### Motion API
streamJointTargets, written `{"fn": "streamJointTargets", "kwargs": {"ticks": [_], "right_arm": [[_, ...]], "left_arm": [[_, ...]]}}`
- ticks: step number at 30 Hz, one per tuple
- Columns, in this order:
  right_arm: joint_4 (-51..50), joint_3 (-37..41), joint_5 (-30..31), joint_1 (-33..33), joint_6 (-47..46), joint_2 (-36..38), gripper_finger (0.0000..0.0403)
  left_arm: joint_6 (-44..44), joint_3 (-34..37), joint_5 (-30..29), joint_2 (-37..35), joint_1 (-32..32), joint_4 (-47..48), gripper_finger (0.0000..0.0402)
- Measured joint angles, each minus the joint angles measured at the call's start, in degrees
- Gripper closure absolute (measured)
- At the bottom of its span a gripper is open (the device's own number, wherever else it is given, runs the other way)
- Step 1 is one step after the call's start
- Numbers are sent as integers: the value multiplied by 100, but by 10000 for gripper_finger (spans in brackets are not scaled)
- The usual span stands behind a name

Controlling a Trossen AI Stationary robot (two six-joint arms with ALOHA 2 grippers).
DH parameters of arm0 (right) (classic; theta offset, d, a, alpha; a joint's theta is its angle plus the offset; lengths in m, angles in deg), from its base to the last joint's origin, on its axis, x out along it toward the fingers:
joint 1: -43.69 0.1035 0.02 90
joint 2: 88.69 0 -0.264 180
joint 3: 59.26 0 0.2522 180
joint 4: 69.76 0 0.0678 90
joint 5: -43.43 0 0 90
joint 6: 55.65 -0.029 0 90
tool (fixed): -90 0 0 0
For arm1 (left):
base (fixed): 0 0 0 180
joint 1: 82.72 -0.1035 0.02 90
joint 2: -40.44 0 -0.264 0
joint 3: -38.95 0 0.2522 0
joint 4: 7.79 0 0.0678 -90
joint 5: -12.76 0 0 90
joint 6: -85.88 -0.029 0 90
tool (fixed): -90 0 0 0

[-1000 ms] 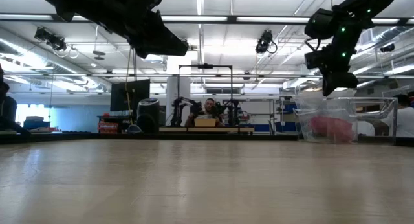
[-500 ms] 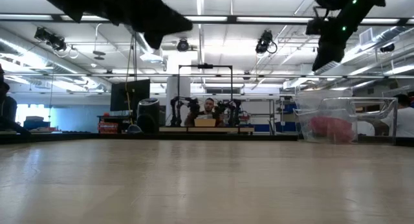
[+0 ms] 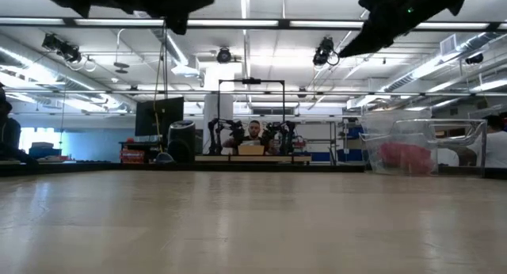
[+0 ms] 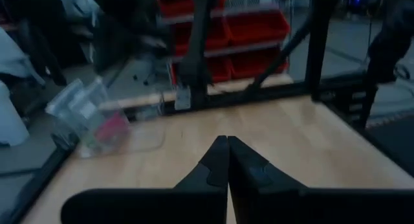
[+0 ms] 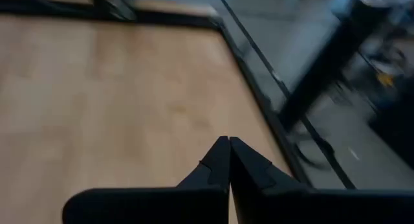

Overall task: Roll bandage
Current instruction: Return to Home Position

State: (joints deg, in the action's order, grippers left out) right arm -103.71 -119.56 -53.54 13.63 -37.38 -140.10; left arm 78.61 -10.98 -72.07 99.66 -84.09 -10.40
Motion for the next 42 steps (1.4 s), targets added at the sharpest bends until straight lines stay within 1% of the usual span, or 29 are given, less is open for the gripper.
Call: {"fn": "streamJointTargets", "kwargs": {"ticks": [4,9,11,14,17,21,23,26,27,29,31,33,35,38,42], "right_arm": [[1192,709,47,680,-204,34,401],[2647,1588,75,1350,-529,37,402],[2952,1855,75,1591,-609,44,402],[3312,2199,82,1913,-899,97,402],[3479,2477,302,2266,-1015,255,402],[3172,2814,1032,2646,-1080,918,402],[3098,3015,1057,2779,-1161,1400,403],[3143,3346,799,2869,-1352,2159,403],[3230,3486,733,2885,-1409,2371,403],[3701,3809,608,2887,-1441,2664,403],[4290,4128,461,2853,-1423,2743,403],[4591,4370,353,2801,-1423,2777,403],[4610,4508,269,2767,-1547,2786,403],[4613,4594,224,2823,-1623,2985,403],[4308,4593,244,2978,-1347,3572,403]], "left_arm": [[26,460,-57,-691,-4,-98,395],[283,1191,-57,-1596,-4,-124,395],[290,1452,-96,-1978,-4,118,395],[352,1865,-348,-2671,-4,301,395],[479,2191,-468,-3440,-4,600,396],[599,2443,-703,-4497,-4,1290,396],[629,2452,-754,-4999,-4,1829,396],[645,2452,-878,-5761,-4,2499,396],[657,2459,-916,-5921,-4,2595,396],[670,2465,-941,-5915,-3,2487,396],[638,2492,-923,-5857,-4,2540,396],[654,2524,-1013,-5826,-4,2498,396],[752,2538,-1025,-5857,-1,2547,396],[793,2533,-1020,-5872,33,2516,396],[793,2531,-1018,-5924,37,2548,396]]}}
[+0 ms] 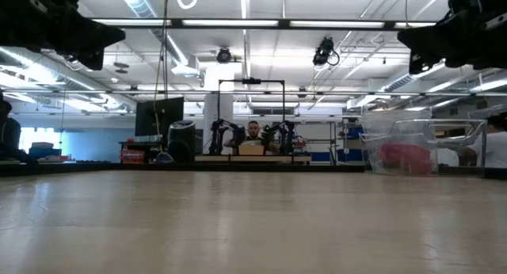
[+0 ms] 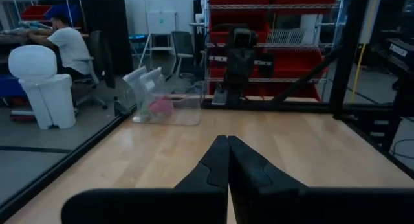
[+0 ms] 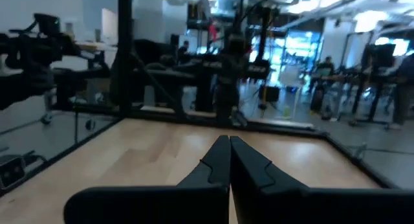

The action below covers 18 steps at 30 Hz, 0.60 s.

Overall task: Roll bandage
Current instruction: Return to Home Position

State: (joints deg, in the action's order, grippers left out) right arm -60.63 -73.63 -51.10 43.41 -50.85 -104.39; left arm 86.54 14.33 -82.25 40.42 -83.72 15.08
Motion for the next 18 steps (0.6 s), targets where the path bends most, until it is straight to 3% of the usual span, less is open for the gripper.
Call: {"fn": "streamJointTargets", "kwargs": {"ticks": [7,12,14,18], "right_arm": [[-1493,5,988,98,107,1539,403],[-1745,7,1763,51,81,1417,403],[-1944,7,2274,3,-148,1354,403],[-1896,7,2658,-54,-245,1149,403]], "left_arm": [[136,190,-140,4,0,56,396],[342,827,-137,8,0,-486,396],[334,915,-163,28,0,-754,396],[166,881,-308,6,0,-718,396]]}}
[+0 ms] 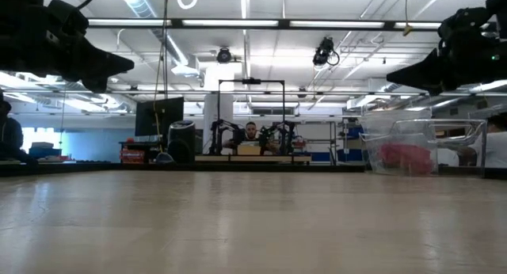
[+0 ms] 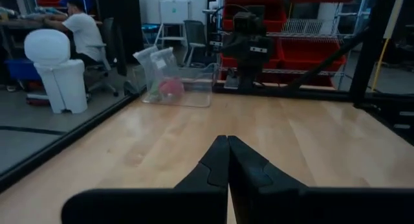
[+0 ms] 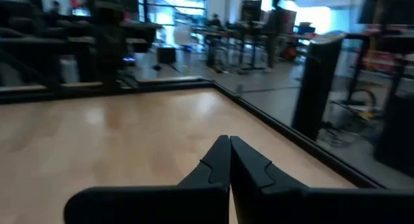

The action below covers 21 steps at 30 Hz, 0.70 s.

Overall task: Roll bandage
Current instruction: Return to Home Position

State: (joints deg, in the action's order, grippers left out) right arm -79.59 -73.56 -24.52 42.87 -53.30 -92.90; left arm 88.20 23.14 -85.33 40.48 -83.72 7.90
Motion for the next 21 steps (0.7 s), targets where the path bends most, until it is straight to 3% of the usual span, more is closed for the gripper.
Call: {"fn": "streamJointTargets", "kwargs": {"ticks": [10,21], "right_arm": [[23,2,371,-4,40,-58,403],[24,7,384,-3,521,-69,384]], "left_arm": [[-86,-37,-38,2,-2,173,396],[-52,-40,37,0,0,206,388]]}}
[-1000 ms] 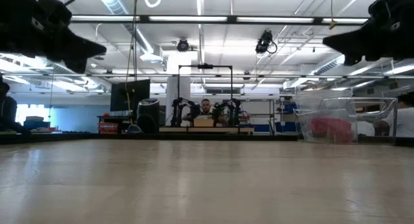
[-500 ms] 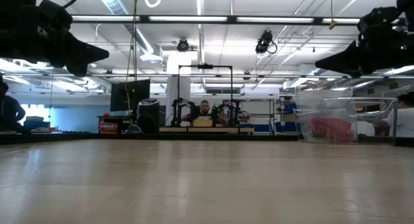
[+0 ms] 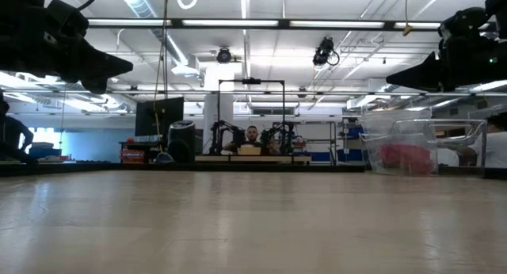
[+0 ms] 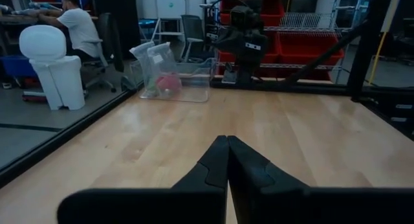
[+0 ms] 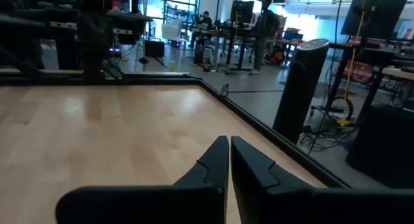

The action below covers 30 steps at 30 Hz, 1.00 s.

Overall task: Roll bandage
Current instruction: Return to Home Position

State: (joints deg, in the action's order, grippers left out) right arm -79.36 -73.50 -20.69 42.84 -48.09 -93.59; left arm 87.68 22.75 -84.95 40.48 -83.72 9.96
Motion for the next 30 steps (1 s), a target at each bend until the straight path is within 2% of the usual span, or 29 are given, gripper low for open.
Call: {"fn": "streamJointTargets", "kwargs": {"ticks": [9,20,30], "right_arm": [[0,0,-1,-1,-134,-2,389],[0,2,-2,-1,-135,-2,388],[0,3,-2,-1,-136,-2,389]], "left_arm": [[11,0,23,0,0,-27,386],[-2,22,36,0,-2,-759,386],[-2,20,45,0,-2,-835,386]]}}
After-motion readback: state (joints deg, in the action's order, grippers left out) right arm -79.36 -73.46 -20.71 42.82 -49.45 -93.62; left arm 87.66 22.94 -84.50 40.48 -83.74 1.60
